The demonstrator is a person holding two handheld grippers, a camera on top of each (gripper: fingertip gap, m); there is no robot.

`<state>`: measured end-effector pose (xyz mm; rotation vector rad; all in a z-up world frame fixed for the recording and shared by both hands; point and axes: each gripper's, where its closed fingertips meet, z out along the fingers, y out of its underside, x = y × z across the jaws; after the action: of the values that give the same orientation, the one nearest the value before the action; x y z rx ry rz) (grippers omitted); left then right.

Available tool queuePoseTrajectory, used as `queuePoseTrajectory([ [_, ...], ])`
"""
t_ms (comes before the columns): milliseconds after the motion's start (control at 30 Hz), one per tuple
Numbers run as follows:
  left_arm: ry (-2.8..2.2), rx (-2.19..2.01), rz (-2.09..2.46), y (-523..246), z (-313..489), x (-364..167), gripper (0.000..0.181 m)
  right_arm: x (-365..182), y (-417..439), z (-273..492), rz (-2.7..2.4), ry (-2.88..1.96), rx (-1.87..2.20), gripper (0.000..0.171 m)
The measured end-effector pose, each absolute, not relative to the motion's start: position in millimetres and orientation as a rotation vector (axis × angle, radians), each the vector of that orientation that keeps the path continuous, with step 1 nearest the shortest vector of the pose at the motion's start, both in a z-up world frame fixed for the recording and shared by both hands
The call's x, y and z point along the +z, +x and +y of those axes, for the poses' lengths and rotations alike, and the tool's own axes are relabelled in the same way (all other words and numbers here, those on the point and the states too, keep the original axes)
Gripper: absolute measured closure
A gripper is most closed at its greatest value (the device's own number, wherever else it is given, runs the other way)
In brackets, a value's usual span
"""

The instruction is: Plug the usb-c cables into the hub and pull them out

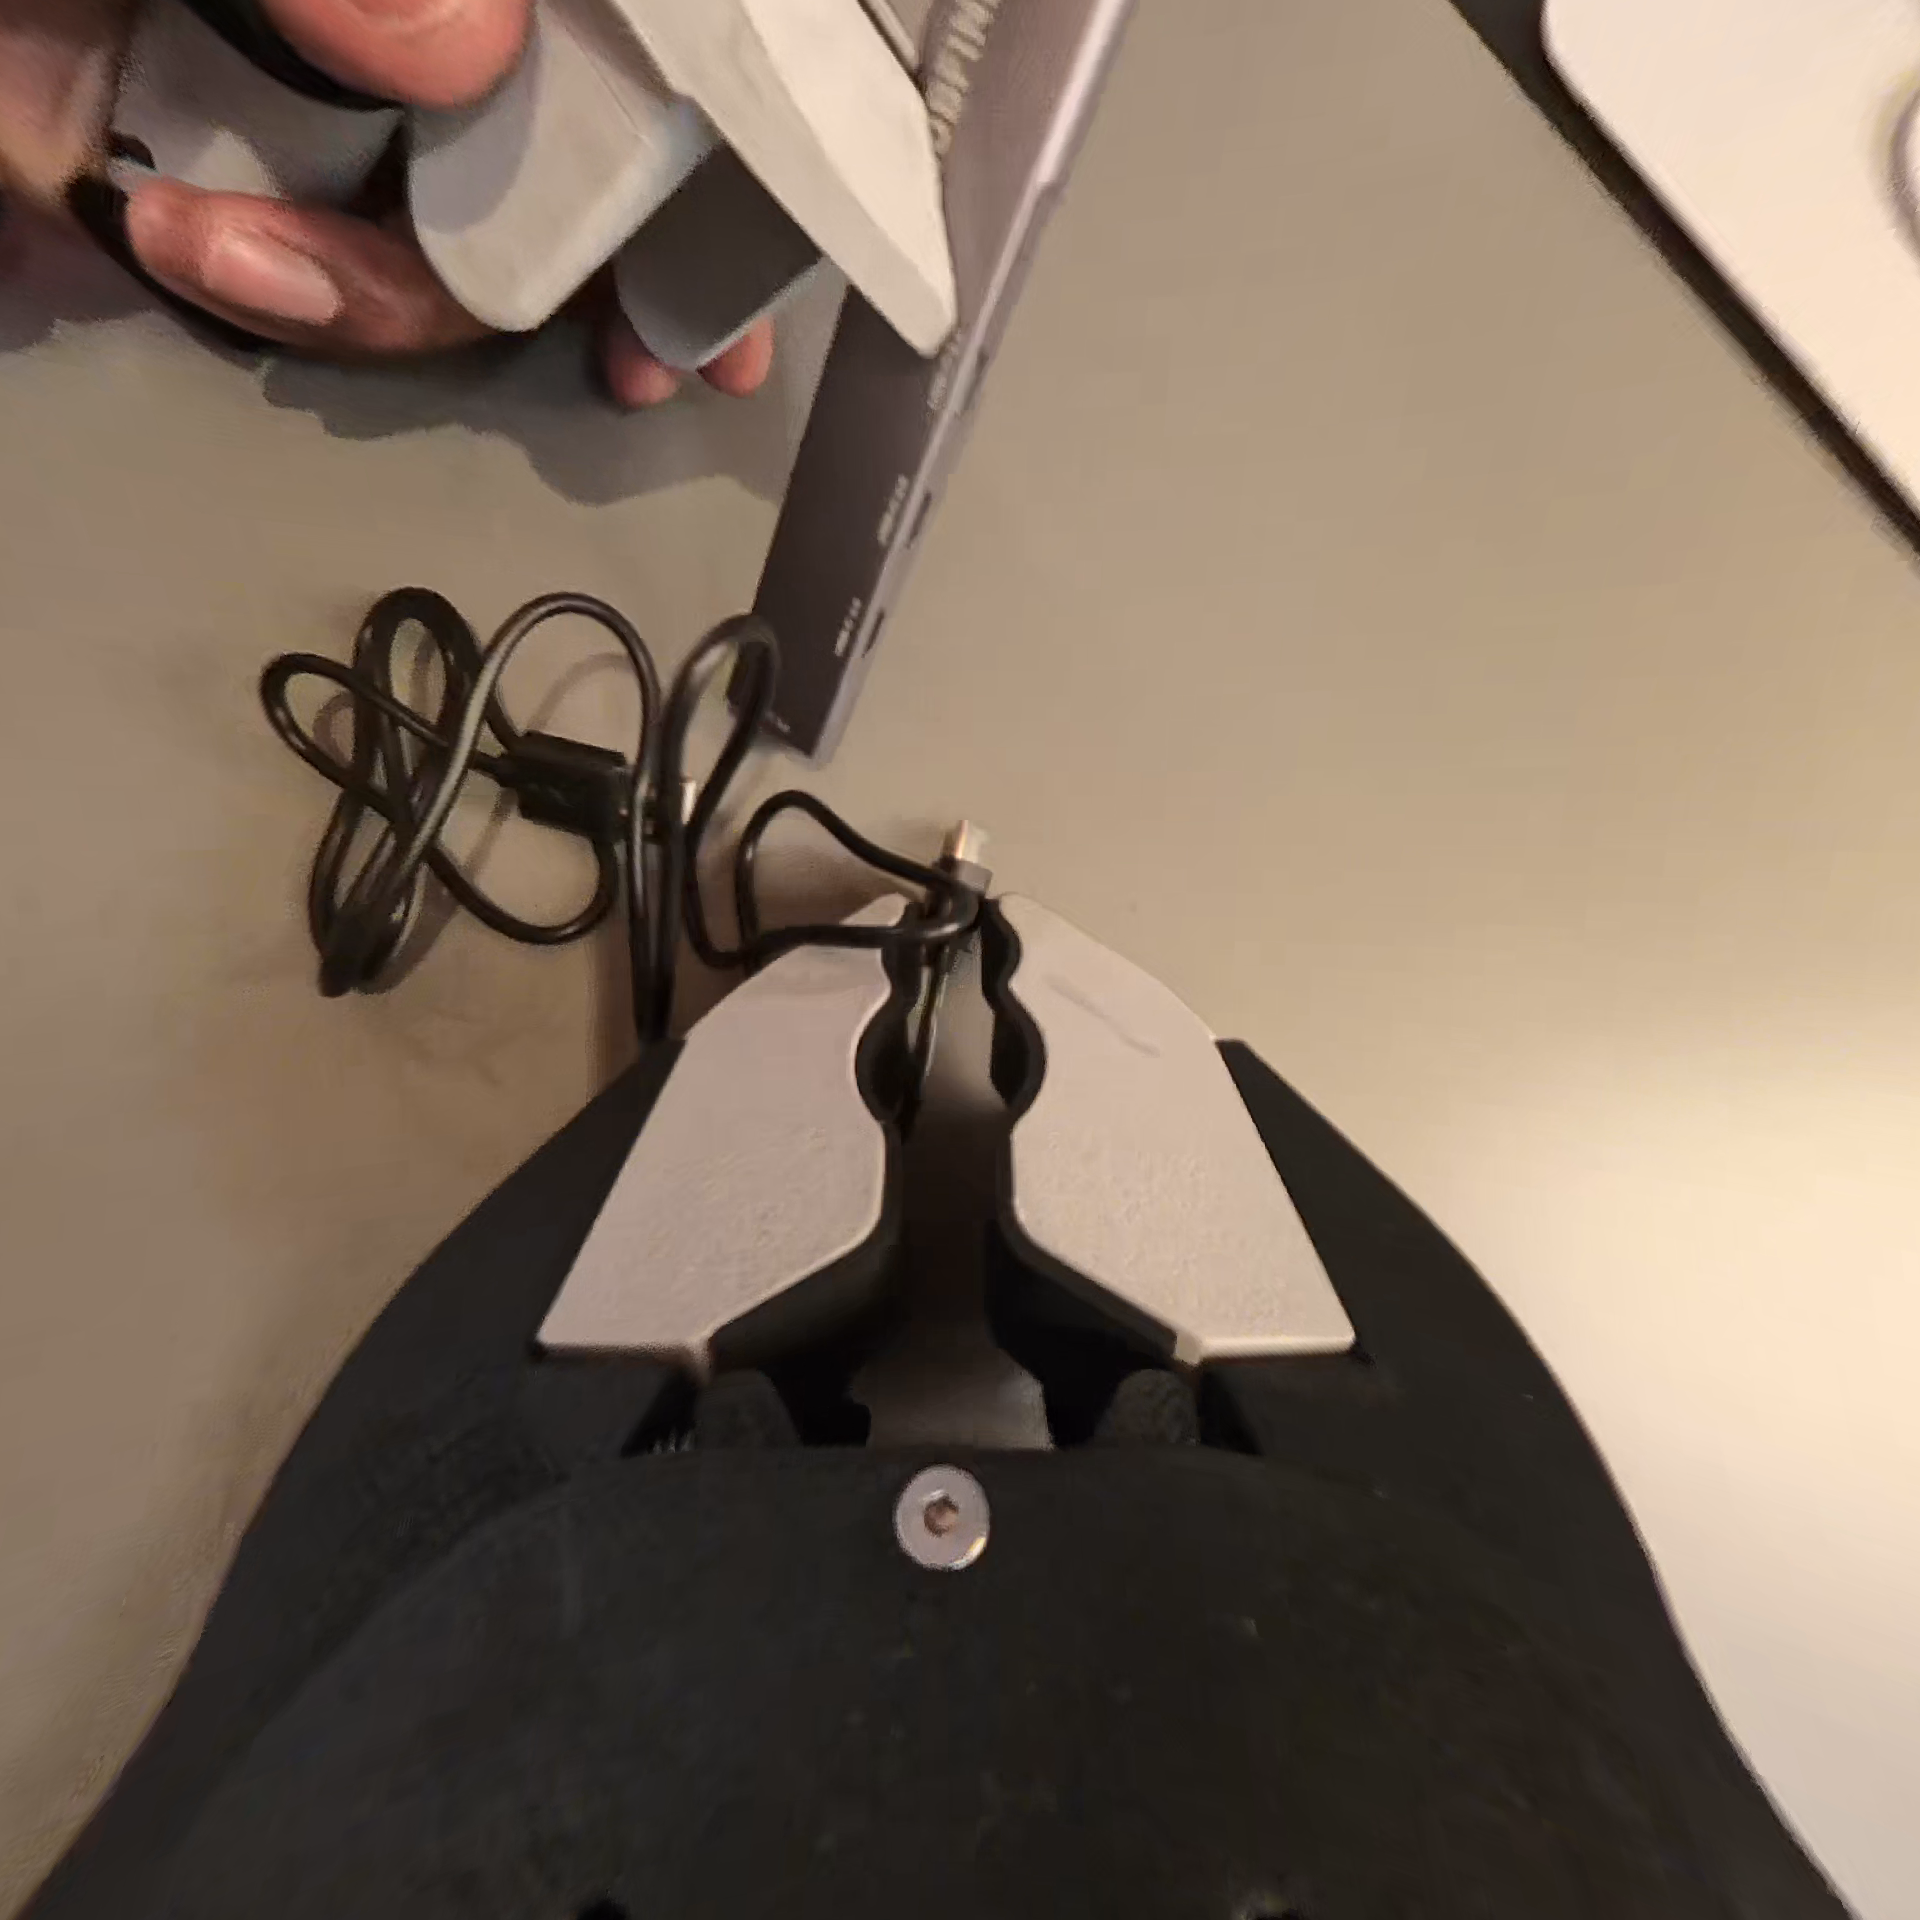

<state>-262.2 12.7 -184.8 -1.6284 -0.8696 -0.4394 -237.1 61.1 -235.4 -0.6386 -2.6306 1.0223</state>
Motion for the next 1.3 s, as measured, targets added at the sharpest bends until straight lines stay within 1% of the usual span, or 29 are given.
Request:
queuePoseTrajectory([
  [33, -1.635, -0.448, -0.860, -260, 14, -185, 0.171, -235, -238, 59, -2.605, -0.594, 1.008, 0.161],
  [100, -1.644, -0.469, -0.835, -256, 15, -184, 0.171, -233, -239, 56, -2.573, -0.505, 0.990, 0.162],
  [200, -1.649, -0.475, -0.809, -253, 16, -182, 0.171, -223, -250, 55, -2.396, -0.302, 0.941, 0.162],
  [367, -1.602, -0.365, -0.654, -251, 16, -160, 0.171, -191, -256, 51, -2.124, -0.152, 1.051, 0.162],
  [467, -1.609, -0.174, -0.479, -246, 19, -144, 0.171, -174, -256, 53, -2.032, -0.129, 1.107, 0.162],
  [600, -1.655, 0.271, -0.148, -234, 25, -133, 0.171, -161, -250, 52, -1.995, -0.129, 1.192, 0.162],
  [700, -1.716, 0.561, 0.072, -227, 33, -146, 0.171, -159, -246, 52, -2.004, -0.126, 1.233, 0.162],
  [833, -1.754, 0.771, 0.224, -224, 43, -160, 0.171, -163, -240, 53, -2.020, -0.068, 1.222, 0.163],
  [933, -1.762, 0.876, 0.311, -222, 49, -165, 0.171, -166, -237, 55, -2.029, -0.040, 1.207, 0.163],
  [1100, -1.736, 1.021, 0.339, -227, 46, -158, 0.171, -171, -234, 59, -2.034, 0.009, 1.174, 0.163],
  [1300, -1.767, 1.087, 0.394, -227, 47, -162, 0.171, -176, -234, 61, -2.018, 0.068, 1.087, 0.163],
])
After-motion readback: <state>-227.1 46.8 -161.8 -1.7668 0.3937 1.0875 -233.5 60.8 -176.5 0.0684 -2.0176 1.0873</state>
